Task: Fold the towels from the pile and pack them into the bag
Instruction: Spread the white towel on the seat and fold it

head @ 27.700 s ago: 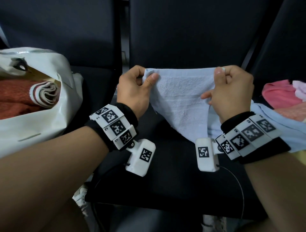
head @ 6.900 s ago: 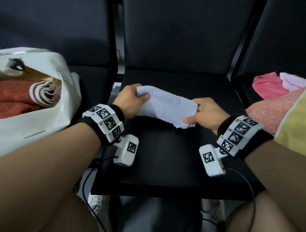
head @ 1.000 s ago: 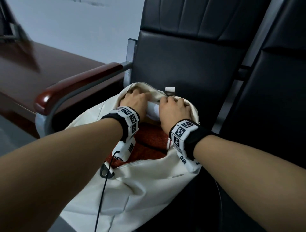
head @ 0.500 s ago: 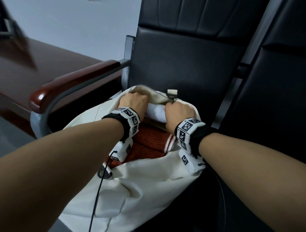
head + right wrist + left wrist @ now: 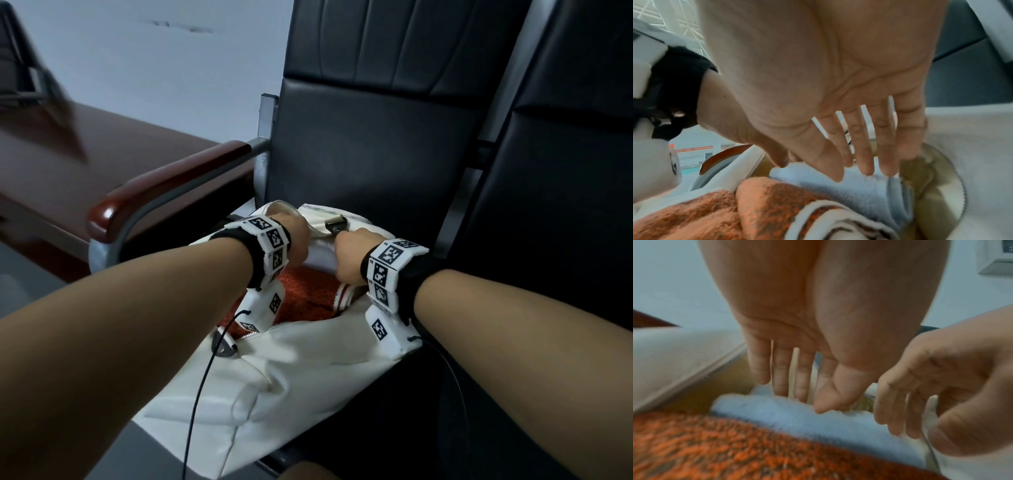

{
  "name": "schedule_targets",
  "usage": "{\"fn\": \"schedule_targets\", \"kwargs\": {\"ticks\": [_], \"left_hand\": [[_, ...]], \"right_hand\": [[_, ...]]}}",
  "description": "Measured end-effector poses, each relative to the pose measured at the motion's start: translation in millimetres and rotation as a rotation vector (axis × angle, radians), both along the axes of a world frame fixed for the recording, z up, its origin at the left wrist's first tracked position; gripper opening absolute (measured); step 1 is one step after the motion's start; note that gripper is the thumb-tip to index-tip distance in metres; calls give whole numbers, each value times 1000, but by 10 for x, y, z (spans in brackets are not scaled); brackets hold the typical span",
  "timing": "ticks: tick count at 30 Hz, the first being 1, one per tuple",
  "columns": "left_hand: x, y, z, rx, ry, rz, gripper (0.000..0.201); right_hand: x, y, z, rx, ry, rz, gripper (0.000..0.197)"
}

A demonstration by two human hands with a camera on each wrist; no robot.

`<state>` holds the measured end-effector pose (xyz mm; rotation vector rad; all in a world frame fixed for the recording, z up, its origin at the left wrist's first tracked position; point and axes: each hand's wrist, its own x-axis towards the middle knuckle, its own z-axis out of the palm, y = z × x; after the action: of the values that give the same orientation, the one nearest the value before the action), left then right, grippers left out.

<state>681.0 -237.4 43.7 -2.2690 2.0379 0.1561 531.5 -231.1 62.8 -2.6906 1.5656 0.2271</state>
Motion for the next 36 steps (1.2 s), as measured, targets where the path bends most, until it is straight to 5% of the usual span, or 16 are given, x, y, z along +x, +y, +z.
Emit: {"fn": "schedule_targets", "kwargs": {"ticks": [4, 9, 16, 20, 26, 36], "left_hand": [[-192, 212, 219, 24, 0, 13, 43], [-631, 461, 576, -56, 19, -84, 35], [-1674, 720, 968, -95, -11, -260, 8], [-2367, 819, 1048, -104, -12, -355, 15], [-3638, 983, 831, -34, -23, -567, 14], [-5865, 1536, -67, 94, 94, -864, 20]], "right_hand": [[-164, 196, 188, 10, -74, -31, 30], [-546, 568, 535, 32, -132, -70, 20], [-1409, 910, 835, -88, -149, -138, 21], [-2064, 1094, 890, -110, -171, -255, 19], [-3311, 1528, 664, -100, -236, -513, 29], [-5295, 2448, -249, -80, -302, -961, 31]]}}
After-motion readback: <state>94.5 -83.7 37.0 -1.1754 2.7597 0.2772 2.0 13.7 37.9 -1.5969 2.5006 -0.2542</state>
